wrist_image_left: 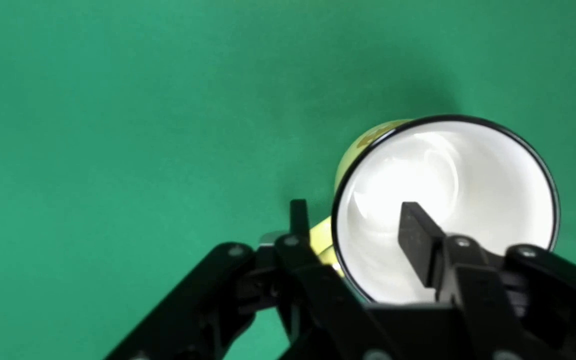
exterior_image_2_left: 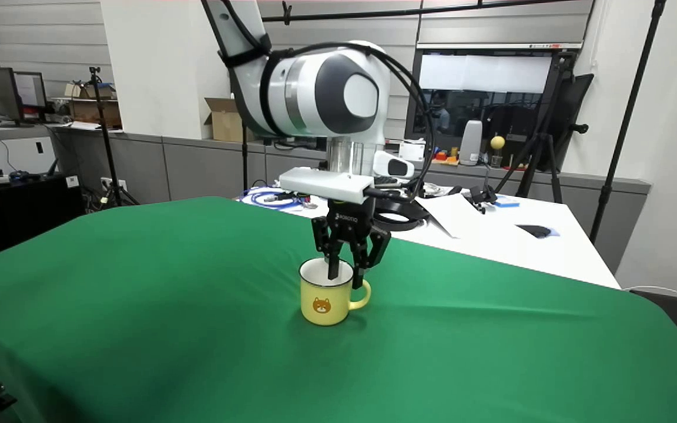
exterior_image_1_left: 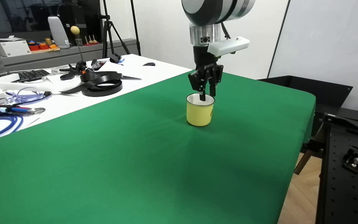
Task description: Move the mug to the right slightly
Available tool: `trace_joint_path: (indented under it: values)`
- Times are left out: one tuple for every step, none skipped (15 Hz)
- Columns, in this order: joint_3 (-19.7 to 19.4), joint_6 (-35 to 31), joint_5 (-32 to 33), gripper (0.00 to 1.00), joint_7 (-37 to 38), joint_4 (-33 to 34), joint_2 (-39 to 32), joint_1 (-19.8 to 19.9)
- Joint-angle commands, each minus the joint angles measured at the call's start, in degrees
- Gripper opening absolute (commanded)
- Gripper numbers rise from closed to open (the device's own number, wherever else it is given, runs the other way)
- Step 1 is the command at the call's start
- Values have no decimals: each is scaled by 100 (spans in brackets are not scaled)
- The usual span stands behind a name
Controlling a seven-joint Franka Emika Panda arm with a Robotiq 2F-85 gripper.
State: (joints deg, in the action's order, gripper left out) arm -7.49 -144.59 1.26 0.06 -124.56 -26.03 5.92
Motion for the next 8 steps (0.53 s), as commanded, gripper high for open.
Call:
trace_joint_path:
  values:
    - [-60, 411, 235, 83, 199, 49, 245, -156]
    - [-47, 514, 287, 89, 185, 35, 328, -187]
    - [-55, 632, 386, 96, 216, 13, 436, -244]
    - [-30, 755, 428, 99, 211, -2, 541, -273]
    - [8, 909, 452, 100, 179, -5, 653, -296]
    - [32, 1043, 495, 100, 177, -17, 769, -331]
    - [40, 1186, 558, 100, 215, -9, 858, -377]
    - [61, 1330, 612, 100, 218, -9, 955, -415]
